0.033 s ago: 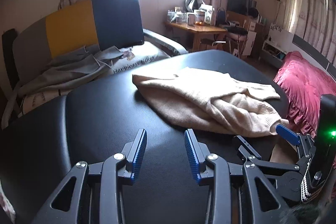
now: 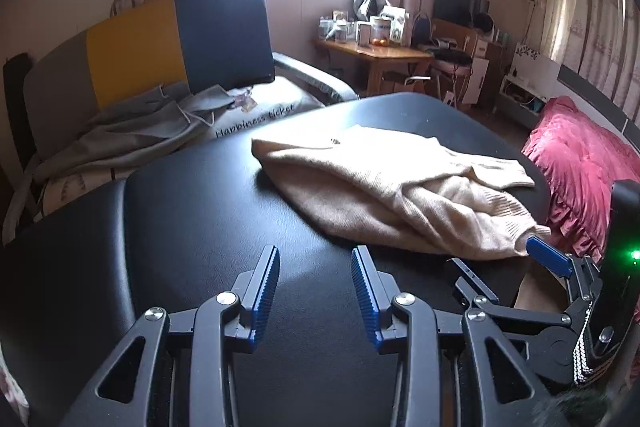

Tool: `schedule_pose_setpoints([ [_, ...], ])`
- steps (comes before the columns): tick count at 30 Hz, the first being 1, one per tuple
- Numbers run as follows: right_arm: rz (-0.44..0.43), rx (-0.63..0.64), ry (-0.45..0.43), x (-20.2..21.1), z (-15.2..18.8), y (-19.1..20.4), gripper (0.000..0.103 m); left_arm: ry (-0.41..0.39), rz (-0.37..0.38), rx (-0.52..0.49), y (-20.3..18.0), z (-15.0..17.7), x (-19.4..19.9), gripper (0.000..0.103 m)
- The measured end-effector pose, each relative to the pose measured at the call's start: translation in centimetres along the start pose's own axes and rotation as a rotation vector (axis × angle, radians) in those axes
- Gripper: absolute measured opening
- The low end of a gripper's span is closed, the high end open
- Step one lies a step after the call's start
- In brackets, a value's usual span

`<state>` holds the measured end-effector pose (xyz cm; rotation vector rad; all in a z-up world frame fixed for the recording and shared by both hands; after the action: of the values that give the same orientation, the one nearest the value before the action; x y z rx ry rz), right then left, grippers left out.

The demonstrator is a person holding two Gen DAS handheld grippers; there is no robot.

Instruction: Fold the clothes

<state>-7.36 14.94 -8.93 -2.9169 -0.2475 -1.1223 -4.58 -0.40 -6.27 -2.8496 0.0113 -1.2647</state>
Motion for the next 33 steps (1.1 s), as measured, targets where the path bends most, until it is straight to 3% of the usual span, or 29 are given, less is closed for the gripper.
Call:
schedule_pose_setpoints([
  [6, -0.047, 0.037, 0.066, -1.2, 1.5, 0.4, 0.103, 0.135, 0.104, 0.051, 1.4, 5.0, -2.7, 0.045],
  [7, -0.081, 0.036, 0.082, -1.6, 1.8, 0.4, 0.103, 0.158, 0.122, 0.06, 1.6, 5.8, -3.2, 0.045],
  [11, -0.358, -0.062, 0.138, -3.6, 1.7, -2.0, 0.103, 0.246, 0.18, 0.125, 3.0, 9.5, -5.2, 0.044],
  [16, -0.359, -0.068, 0.14, -7.3, -2.7, -5.5, 0.103, 0.26, 0.273, 0.219, 4.4, 11.9, -5.6, 0.043],
  [18, -0.31, -0.056, 0.193, -10.7, -3.9, -6.4, 0.103, 0.261, 0.314, 0.252, 4.8, 12.3, -5.7, 0.043],
  [20, -0.286, -0.075, 0.299, -14.2, -3.7, -6.4, 0.103, 0.266, 0.355, 0.283, 5.1, 12.0, -6.2, 0.043],
  [22, -0.331, -0.07, 0.372, -15.6, -2.8, -4.1, 0.103, 0.27, 0.378, 0.3, 4.9, 12.0, -6.3, 0.043],
  [24, -0.398, -0.037, 0.417, -15.7, -1.9, -0.8, 0.103, 0.278, 0.352, 0.283, 4.4, 11.5, -6.8, 0.043],
  [26, -0.539, -0.008, 0.447, -14.0, -0.6, 3.7, 0.103, 0.283, 0.308, 0.262, 4.4, 10.9, -7.0, 0.043],
  [27, -0.605, 0.007, 0.457, -13.1, 0.0, 5.7, 0.103, 0.283, 0.28, 0.258, 5.0, 10.7, -7.1, 0.043],
  [30, -0.693, 0.054, 0.446, -11.0, 1.1, 10.2, 0.103, 0.283, 0.253, 0.292, 4.5, 10.4, -7.8, 0.043],
  [33, -0.821, -0.033, 0.445, -9.4, 0.5, 11.4, 0.103, 0.284, 0.249, 0.299, 3.5, 9.9, -8.1, 0.043],
])
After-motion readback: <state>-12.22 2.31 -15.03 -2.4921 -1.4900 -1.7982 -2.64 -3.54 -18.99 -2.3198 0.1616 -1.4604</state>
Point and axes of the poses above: each gripper's, at about its wrist camera, not at the fingertips, and x roughly against the way its jaws point, y to its left, z to its underside, the point moved 7 cm from there along -x, roughly the way its jaws point, and after that the axes turned 2 degrees about y, right-handed, at the moved point
